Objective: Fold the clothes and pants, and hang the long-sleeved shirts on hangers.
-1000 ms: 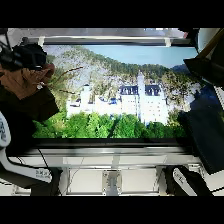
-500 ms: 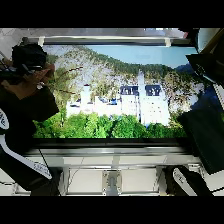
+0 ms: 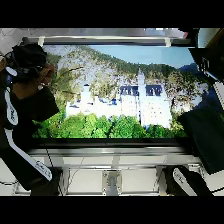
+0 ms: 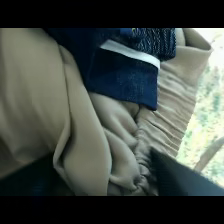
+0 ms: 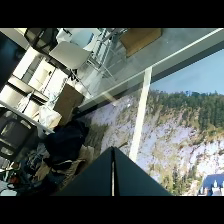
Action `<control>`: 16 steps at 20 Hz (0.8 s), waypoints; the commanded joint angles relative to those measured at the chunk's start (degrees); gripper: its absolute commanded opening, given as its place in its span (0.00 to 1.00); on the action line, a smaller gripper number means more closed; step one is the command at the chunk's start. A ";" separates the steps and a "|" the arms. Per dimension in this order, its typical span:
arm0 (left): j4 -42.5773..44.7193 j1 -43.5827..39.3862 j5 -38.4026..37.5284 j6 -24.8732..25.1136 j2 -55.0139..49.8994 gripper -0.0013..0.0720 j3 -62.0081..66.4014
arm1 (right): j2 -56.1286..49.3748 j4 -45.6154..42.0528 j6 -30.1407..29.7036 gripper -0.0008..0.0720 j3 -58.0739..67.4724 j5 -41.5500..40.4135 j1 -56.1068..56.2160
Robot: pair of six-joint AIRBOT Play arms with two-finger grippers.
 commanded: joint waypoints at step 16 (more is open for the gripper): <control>-12.72 -30.08 -16.59 6.56 35.74 0.03 0.11 | 0.04 -7.58 -1.31 0.04 0.04 9.18 -0.02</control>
